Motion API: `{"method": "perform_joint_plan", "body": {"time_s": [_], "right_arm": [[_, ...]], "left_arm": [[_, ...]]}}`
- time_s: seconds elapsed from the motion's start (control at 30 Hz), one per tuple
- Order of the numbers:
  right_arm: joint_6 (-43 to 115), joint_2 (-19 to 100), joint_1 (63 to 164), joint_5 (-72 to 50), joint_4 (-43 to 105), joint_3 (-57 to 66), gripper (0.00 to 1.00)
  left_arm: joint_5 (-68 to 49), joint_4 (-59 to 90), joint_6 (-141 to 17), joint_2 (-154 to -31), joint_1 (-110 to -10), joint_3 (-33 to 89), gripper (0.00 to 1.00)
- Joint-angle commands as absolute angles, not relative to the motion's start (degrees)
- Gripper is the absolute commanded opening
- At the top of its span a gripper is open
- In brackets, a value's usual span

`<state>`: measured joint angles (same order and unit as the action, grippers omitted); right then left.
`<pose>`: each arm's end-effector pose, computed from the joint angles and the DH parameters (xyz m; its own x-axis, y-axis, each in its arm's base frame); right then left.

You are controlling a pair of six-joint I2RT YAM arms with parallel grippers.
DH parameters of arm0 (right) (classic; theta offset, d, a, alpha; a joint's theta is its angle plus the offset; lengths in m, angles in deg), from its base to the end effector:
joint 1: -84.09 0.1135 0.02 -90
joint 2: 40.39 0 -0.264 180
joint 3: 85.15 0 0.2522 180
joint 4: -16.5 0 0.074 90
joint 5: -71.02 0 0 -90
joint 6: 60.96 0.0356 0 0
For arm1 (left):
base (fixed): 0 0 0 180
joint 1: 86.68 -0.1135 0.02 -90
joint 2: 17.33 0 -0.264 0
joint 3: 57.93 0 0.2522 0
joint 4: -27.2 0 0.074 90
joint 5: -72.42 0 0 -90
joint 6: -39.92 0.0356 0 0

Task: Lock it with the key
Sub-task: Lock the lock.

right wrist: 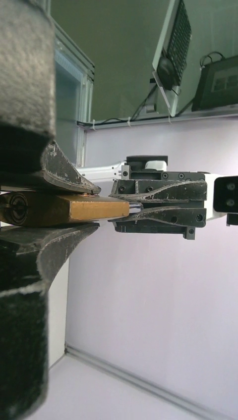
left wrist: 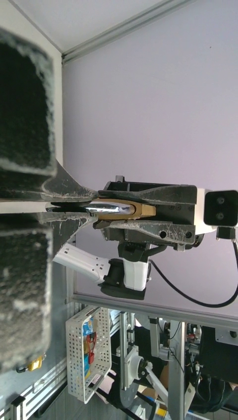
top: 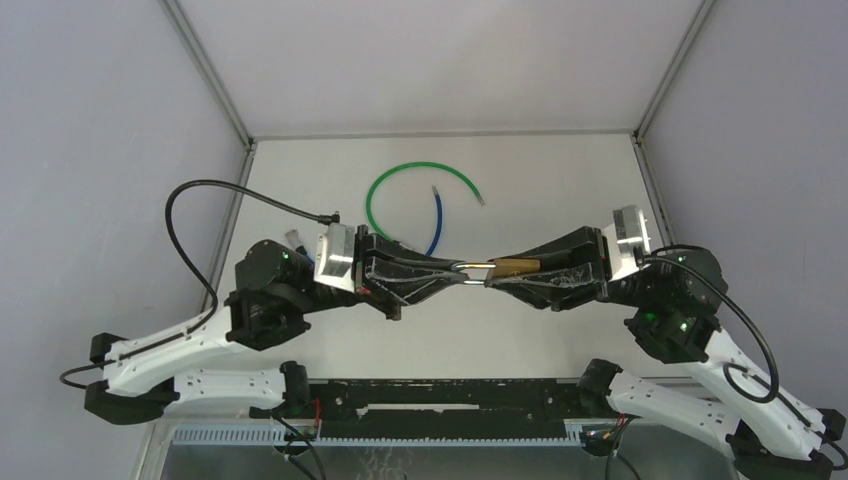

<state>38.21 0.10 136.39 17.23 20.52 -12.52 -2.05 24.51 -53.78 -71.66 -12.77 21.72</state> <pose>0.0588 0.1105 0.4675 0.1320 0.3811 -0.9151 -0.9907 0.0207 -0.1343 0.0446 -0.1890 0.4775 0.0423 -0.3708 -0.9277 0.9990 0.0057 0.0432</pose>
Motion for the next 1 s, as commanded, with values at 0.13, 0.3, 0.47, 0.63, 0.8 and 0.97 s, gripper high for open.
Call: {"method": "perform_joint_plan", "body": {"time_s": [0.13,0.3,0.47,0.63,0.8,0.97], "right_arm": [[35.7,3.39,134.27,5.35,26.7,-11.49,0.0],[33.99,5.37,133.08,2.91,29.12,-9.48,0.0],[33.1,7.85,131.64,2.22,29.12,-8.12,0.0],[32.74,11.25,130.23,1.34,28.04,-6.58,0.0],[32.77,14.08,129.46,2.46,27.04,-5.67,0.0],[23.95,15.48,128.66,11.99,43.33,2.58,0.0]], "left_arm": [[-0.43,14.74,-57.09,-84.61,-10.46,23.5,0.0],[0.27,14.15,-57.74,-86.52,-9.93,24.78,0.0],[1.22,13.81,-58.45,-87.99,-9.78,26.19,0.0],[1.35,13.79,-58.95,-88.94,-9.47,27.36,0.0],[2.13,13.8,-59.44,-89.34,-9.33,27.57,0.0],[8.7,2.51,-56.37,-88.77,-11.99,31.8,0.0]]}}
